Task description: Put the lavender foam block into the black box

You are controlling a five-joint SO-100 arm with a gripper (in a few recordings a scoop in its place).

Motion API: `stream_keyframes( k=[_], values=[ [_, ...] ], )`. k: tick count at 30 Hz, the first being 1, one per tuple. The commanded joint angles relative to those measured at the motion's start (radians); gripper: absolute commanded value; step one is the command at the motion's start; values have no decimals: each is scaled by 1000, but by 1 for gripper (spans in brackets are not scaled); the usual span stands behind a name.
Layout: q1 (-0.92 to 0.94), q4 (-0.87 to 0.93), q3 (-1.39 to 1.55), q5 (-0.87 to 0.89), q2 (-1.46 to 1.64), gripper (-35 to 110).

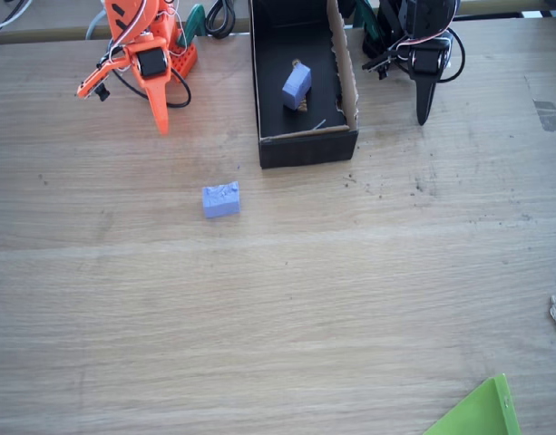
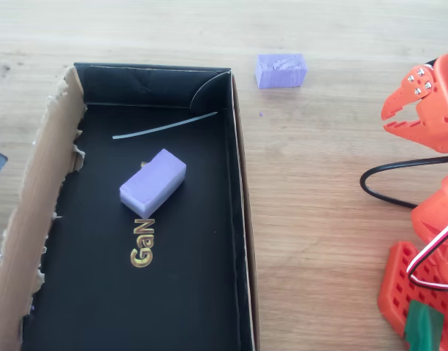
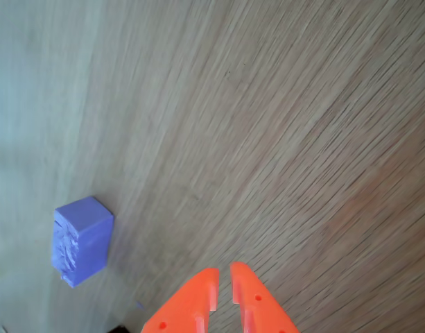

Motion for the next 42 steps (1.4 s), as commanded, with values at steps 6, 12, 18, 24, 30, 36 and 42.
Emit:
stream_keyframes(
  k=[6,12,18,24,30,36,42],
  values=[
    [0,14,5,-5,5,0],
    [-5,14,5,-3,5,0],
    [0,15,5,-5,5,0],
    [2,15,5,-2,5,0],
    [6,14,5,0,5,0],
    [63,12,5,5,5,0],
    [40,-3,5,-48,5,0]
  ],
)
